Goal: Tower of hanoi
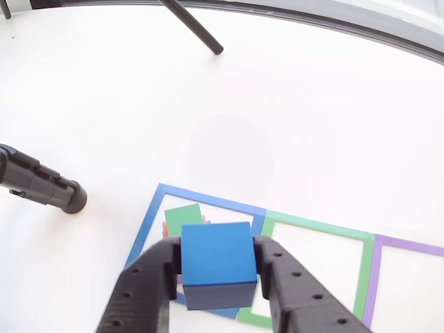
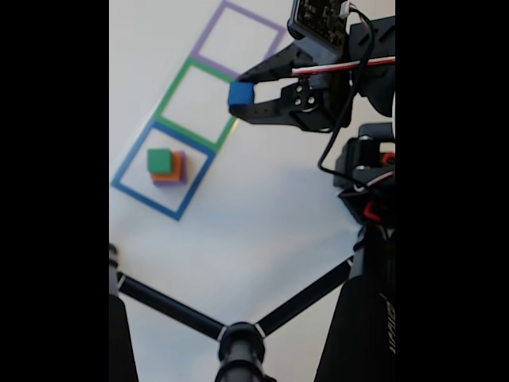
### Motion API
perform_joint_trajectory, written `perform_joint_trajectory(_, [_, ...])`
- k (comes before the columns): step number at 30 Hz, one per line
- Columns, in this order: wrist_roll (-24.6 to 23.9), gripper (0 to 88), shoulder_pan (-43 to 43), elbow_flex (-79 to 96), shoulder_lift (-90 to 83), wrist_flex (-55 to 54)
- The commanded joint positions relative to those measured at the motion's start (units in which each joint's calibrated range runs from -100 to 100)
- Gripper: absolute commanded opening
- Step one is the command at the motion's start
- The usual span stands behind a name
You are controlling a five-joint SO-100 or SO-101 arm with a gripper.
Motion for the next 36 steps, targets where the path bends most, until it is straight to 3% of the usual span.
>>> perform_joint_trajectory(1, [4.0,3.6,-0.6,12.8,-2.0,-14.1])
perform_joint_trajectory(6, [9.5,3.6,0.3,31.6,-1.2,-36.0])
perform_joint_trajectory(17, [9.5,3.6,-2.8,50.3,15.8,-77.4])
perform_joint_trajectory(26, [9.5,3.7,-4.7,53.4,30.6,-96.3])
perform_joint_trajectory(36, [9.5,3.7,-6.4,54.5,36.2,-102.4])
